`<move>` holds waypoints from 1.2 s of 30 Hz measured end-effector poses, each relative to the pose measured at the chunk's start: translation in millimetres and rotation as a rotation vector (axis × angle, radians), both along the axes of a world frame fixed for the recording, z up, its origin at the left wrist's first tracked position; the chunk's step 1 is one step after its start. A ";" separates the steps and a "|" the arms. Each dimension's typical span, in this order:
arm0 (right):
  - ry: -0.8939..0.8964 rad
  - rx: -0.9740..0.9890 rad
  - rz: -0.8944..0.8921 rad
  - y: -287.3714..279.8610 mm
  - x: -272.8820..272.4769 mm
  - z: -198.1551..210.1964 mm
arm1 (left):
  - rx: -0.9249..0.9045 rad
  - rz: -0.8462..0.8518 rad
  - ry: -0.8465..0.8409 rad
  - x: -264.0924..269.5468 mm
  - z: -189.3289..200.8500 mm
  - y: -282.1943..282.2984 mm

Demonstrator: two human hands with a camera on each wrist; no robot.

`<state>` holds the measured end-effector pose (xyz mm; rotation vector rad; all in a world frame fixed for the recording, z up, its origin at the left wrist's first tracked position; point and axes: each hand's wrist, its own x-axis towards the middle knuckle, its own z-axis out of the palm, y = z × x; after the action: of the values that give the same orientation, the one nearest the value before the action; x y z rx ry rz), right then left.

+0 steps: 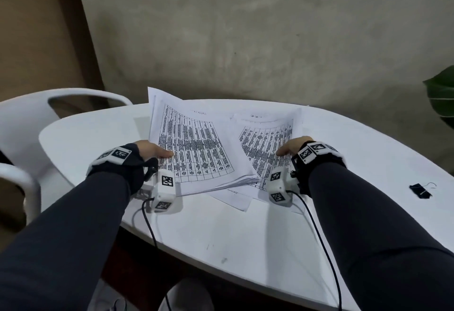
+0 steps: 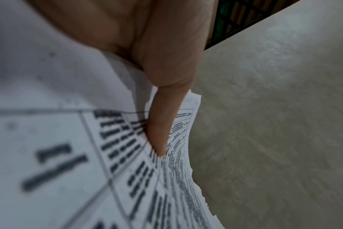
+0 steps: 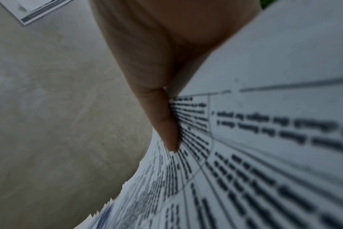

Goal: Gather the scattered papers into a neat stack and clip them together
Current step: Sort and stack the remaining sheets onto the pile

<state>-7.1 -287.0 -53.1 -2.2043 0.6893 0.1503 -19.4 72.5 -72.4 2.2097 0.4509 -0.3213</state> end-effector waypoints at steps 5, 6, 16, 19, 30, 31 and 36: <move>-0.116 -0.076 -0.009 -3.5 -6.1 16.8 | -0.013 0.002 0.004 -6.5 5.5 13.7; -0.141 -0.085 -0.043 -9.7 -7.9 22.1 | -0.018 0.019 0.011 -5.7 6.4 21.8; -0.077 -0.207 0.024 8.6 -3.3 29.5 | -0.007 0.049 0.047 -9.4 5.9 47.0; -0.079 -0.239 0.125 28.3 9.0 25.6 | 0.012 0.057 0.047 -14.8 9.3 42.1; -0.086 -0.275 0.259 89.3 24.1 12.2 | 0.054 -0.009 0.022 -21.2 15.2 38.8; -0.073 -0.220 0.224 89.4 24.4 9.9 | 0.070 -0.010 0.016 -21.8 15.5 37.8; -0.053 -0.172 0.172 89.4 23.2 16.3 | 0.065 0.002 -0.008 -22.2 16.0 37.2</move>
<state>16.1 -197.6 -36.7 -2.4237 0.4983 0.1239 -41.6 109.7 -56.5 2.2722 0.4653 -0.3010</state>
